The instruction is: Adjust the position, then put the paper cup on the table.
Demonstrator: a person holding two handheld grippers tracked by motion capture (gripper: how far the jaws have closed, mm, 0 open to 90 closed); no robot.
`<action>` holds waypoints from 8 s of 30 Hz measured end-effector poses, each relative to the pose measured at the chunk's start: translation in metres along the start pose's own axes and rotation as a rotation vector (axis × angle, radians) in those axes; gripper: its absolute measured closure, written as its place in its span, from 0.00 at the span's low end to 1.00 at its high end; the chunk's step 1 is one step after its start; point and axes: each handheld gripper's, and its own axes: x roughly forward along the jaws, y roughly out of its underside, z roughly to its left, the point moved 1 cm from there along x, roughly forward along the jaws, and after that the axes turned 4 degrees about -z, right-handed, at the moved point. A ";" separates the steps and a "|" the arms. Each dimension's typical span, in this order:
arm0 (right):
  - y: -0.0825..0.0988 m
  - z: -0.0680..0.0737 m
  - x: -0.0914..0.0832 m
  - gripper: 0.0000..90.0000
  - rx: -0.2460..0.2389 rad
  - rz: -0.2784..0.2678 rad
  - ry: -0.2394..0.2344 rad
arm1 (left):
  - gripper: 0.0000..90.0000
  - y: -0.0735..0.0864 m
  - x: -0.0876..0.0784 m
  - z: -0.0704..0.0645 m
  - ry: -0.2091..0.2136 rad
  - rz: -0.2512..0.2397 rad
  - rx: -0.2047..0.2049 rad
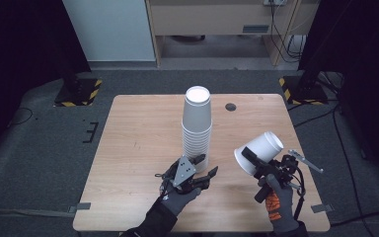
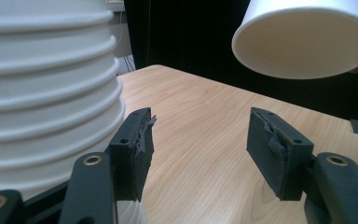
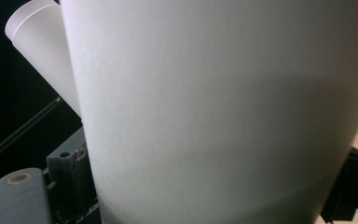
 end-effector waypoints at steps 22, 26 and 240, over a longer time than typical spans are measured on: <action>0.005 -0.002 0.002 0.15 0.032 0.021 -0.008 | 0.47 -0.008 0.038 -0.011 0.052 -0.049 -0.017; 0.005 -0.002 0.003 0.15 0.037 0.023 -0.011 | 0.47 -0.010 0.044 -0.014 0.060 -0.061 -0.018; 0.010 -0.078 0.006 0.08 -0.643 0.300 0.466 | 0.95 -0.015 -0.161 0.166 -0.386 0.421 -0.253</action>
